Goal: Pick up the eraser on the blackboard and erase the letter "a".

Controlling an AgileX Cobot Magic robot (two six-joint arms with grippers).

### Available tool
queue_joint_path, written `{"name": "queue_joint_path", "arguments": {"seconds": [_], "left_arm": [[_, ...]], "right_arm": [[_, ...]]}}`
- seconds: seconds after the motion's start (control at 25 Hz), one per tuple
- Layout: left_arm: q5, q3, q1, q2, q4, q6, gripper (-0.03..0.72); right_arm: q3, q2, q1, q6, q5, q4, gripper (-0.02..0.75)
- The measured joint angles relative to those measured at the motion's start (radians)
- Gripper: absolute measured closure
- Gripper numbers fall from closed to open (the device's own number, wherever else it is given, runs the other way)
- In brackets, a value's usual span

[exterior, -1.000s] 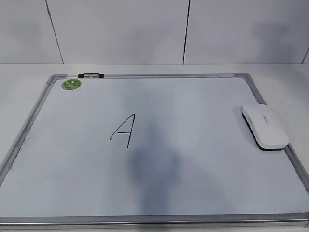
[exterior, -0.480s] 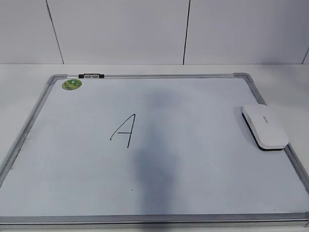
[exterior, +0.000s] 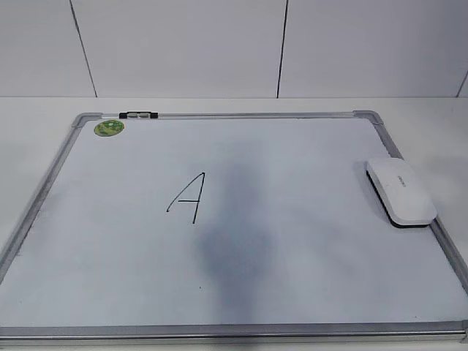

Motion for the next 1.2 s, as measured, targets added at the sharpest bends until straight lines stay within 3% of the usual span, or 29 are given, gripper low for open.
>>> {"name": "queue_joint_path", "arguments": {"seconds": [0.72,1.0,1.2], "left_arm": [[0.002,0.512,0.0,-0.428,0.107,-0.002,0.435],[-0.045,0.639,-0.004,-0.433,0.178,-0.002,0.435],[-0.11,0.681,-0.012,-0.433,0.214,-0.002,0.435]], "right_arm": [[0.269,-0.34,0.005,-0.083,0.002,-0.002,0.192],[0.334,-0.555,0.005,-0.096,0.006,-0.143,0.193],[0.433,-0.613,0.005,-0.099,0.007,-0.185,0.193]]}}
